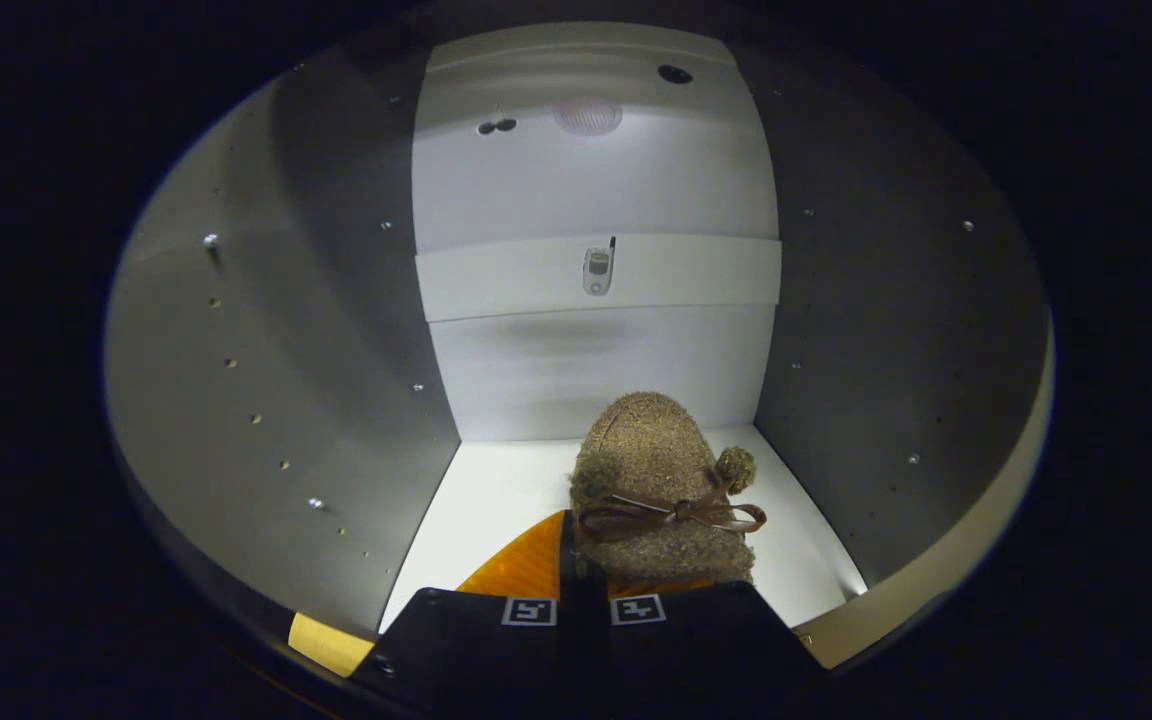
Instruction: Open the shoe cabinet door, grab the shoes and put them into the shoe cabinet, then close the shoe cabinet door.
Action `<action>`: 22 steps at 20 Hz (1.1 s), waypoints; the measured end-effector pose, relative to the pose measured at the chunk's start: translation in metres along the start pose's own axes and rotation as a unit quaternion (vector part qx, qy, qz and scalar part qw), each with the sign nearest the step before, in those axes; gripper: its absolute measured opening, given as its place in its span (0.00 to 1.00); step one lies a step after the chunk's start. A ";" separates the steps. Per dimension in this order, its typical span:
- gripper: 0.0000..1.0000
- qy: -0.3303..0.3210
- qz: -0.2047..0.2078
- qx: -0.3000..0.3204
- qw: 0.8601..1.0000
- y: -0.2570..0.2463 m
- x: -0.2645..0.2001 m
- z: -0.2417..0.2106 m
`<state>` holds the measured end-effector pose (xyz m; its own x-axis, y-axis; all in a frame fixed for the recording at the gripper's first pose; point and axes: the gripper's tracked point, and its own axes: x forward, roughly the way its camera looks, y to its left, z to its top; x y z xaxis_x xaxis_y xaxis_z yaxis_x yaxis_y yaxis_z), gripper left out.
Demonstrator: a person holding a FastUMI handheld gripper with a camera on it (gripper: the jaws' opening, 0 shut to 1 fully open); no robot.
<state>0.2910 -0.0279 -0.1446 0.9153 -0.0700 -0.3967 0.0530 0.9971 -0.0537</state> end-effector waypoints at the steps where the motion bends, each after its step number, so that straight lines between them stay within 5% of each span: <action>1: 0.05 0.002 0.000 -0.006 1.000 0.001 0.009 0.000; 10: 0.06 0.018 -0.005 -0.029 0.999 0.008 0.051 -0.012; 11: 0.15 0.025 -0.012 -0.029 0.999 0.004 0.051 -0.015; 14: 0.16 0.044 -0.009 -0.023 0.999 0.003 0.050 -0.022; 20: 0.78 0.027 -0.009 -0.041 0.999 0.004 0.019 -0.015; 22: 0.79 0.019 -0.016 -0.044 0.999 0.003 0.004 -0.014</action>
<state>0.2888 -0.0258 -0.1595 0.8977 -0.1035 -0.4282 0.0442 0.9883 -0.1461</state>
